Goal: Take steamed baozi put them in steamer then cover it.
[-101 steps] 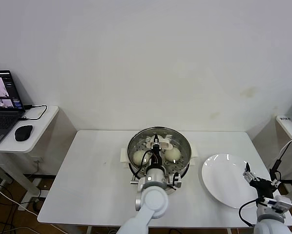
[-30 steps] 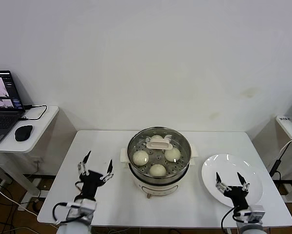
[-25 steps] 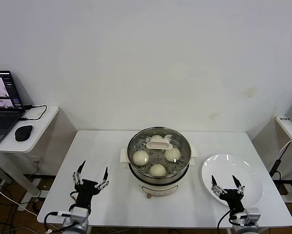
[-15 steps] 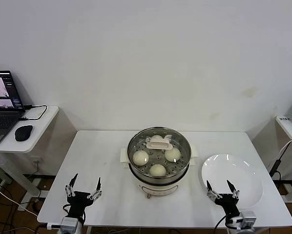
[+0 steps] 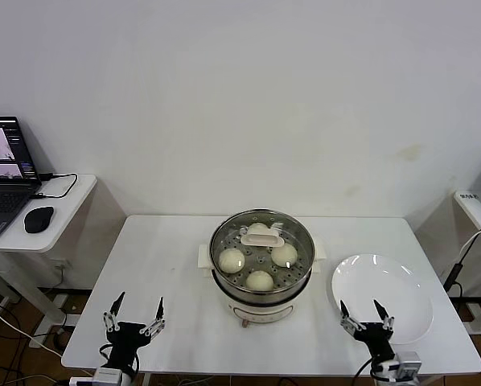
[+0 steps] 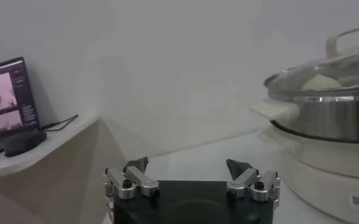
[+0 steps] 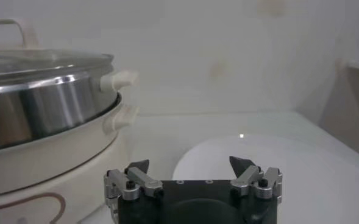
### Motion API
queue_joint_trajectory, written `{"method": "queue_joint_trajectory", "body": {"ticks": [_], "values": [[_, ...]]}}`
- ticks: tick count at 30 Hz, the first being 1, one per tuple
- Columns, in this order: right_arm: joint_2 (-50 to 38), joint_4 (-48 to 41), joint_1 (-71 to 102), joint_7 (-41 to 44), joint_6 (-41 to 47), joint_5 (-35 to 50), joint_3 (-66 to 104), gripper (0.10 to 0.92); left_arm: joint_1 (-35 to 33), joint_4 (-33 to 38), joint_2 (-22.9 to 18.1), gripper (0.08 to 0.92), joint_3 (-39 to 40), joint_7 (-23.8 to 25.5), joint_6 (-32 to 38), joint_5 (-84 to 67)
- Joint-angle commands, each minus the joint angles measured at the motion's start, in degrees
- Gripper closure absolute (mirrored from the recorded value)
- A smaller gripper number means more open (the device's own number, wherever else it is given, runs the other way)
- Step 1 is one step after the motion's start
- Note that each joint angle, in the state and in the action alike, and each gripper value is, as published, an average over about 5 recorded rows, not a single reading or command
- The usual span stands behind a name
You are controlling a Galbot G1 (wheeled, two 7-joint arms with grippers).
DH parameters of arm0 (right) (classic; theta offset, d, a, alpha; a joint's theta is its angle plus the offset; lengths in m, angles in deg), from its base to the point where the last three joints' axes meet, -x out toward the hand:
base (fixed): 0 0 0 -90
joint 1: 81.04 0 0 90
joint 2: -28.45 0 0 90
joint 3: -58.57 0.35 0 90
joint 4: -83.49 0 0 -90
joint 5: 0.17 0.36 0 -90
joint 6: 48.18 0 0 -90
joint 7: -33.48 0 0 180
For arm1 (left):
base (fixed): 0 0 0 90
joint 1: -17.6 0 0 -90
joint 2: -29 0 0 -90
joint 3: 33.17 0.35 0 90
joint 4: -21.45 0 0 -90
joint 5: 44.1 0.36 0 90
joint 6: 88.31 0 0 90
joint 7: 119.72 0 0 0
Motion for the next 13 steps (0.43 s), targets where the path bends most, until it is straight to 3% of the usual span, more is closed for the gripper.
{"method": "queue_joint_trajectory", "body": {"ticks": [1, 13], "values": [[0.71, 0.09, 0.27, 0.41, -0.46, -2.99, 0.64, 0.203, -1.07, 0.27, 0.32, 0.177, -0.1, -0.2, 0.46, -0.59], [1.49, 0.27, 0.06, 0.13, -0.6, -3.92, 0.58, 0.203, -1.28, 0.54, 0.37, 0.177, 0.45, 0.09, 0.6, 0.51]]}}
